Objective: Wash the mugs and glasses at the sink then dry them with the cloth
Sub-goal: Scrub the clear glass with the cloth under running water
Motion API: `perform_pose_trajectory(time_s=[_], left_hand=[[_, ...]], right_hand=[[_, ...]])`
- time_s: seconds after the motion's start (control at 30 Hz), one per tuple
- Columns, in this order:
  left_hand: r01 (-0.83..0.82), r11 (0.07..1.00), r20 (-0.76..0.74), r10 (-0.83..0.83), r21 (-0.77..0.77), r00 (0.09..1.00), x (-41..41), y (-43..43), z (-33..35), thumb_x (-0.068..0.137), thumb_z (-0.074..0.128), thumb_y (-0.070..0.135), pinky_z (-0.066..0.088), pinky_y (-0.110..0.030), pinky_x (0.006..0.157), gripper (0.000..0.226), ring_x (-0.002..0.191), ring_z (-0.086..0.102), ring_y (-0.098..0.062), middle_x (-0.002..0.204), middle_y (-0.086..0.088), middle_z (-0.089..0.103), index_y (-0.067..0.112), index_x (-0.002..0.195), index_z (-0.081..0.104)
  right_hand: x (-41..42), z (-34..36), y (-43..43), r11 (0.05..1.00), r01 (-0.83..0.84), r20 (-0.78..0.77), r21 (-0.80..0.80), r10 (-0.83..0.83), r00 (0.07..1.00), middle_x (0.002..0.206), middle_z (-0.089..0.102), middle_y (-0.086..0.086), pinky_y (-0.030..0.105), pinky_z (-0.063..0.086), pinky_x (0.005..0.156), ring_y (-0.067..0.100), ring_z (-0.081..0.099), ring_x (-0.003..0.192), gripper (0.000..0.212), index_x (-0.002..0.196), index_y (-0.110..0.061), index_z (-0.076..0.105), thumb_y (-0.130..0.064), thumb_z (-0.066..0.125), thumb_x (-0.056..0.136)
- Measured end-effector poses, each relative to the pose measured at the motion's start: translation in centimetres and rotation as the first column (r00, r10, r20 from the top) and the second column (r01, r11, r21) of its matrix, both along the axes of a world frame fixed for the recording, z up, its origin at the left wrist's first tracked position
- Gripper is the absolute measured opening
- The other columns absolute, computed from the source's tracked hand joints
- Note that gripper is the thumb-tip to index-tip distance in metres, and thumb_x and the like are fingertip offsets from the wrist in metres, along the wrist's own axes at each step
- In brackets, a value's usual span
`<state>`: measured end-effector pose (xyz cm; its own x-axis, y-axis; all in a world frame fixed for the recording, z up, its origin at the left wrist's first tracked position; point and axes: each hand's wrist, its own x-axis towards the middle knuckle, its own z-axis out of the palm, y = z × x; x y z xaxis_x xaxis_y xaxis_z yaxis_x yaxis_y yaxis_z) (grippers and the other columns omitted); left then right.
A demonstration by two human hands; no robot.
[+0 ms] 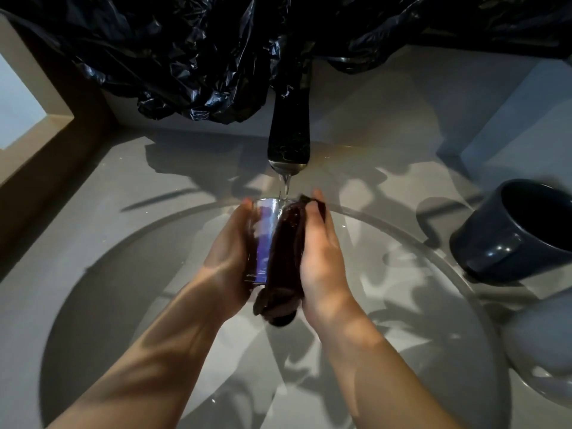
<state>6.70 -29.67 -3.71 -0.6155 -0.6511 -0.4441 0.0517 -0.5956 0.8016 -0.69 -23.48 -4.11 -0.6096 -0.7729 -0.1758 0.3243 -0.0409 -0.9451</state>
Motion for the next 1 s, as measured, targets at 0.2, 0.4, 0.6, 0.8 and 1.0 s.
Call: perform_pose_trajectory(time_s=[0.2,0.4,0.6,0.8,1.0], left_hand=[[-0.070,0.983,0.000,0.071,-0.170,0.997,0.4,-0.4,-0.4,0.083,0.054,0.049,0.056,-0.022,0.064,0.052,0.084,0.072,-0.015,0.103,-0.008,0.073,0.016,0.123,0.058],[0.033,0.989,0.024,-0.030,-0.147,0.999,0.6,0.0,-0.3,0.088,0.051,0.058,0.054,-0.027,0.069,0.050,0.074,0.072,-0.015,0.082,-0.006,0.075,0.014,0.106,0.066],[-0.046,0.977,0.017,0.050,-0.209,0.999,0.6,-0.6,-0.2,0.091,0.052,0.039,0.055,-0.018,0.058,0.026,0.065,0.069,-0.006,0.074,0.001,0.073,0.016,0.100,0.062],[-0.001,0.999,-0.023,0.000,-0.043,1.000,0.3,0.2,0.0,0.093,0.042,0.049,0.051,-0.017,0.049,0.053,0.055,0.068,-0.013,0.065,-0.006,0.071,0.014,0.071,0.074],[-0.109,0.993,-0.022,0.107,-0.053,0.994,0.3,-0.3,0.2,0.092,0.050,0.040,0.058,-0.025,0.064,0.038,0.076,0.072,-0.017,0.095,-0.015,0.071,0.009,0.109,0.064]], right_hand=[[2.4,-1.5,0.7,0.995,-0.057,-0.392,0.086,0.086,0.916,0.154,0.014,-0.019,0.001,0.015,0.105,-0.018,0.013,0.133,0.068,0.140,-0.052,0.015,-0.067,0.044,0.080],[0.4,-0.5,0.0,0.998,-0.066,-0.052,-0.017,0.065,0.997,0.135,0.047,-0.010,0.014,0.043,0.089,0.006,0.049,0.118,0.042,0.136,-0.048,0.032,-0.036,0.045,0.098],[2.5,-1.1,1.0,0.998,-0.063,-0.360,0.006,0.061,0.931,0.156,0.017,-0.016,0.015,0.024,0.113,-0.004,0.020,0.140,0.048,0.126,-0.060,0.023,-0.055,0.045,0.083],[0.1,-0.1,0.2,0.997,-0.059,0.059,-0.051,0.062,0.996,0.122,0.057,-0.013,0.011,0.050,0.076,-0.002,0.057,0.099,0.045,0.140,-0.043,0.035,-0.034,0.046,0.097],[2.6,-1.1,1.0,0.994,-0.102,-0.397,0.028,0.104,0.912,0.156,0.016,-0.018,0.007,0.018,0.109,-0.013,0.015,0.137,0.048,0.122,-0.060,0.026,-0.048,0.046,0.081]])
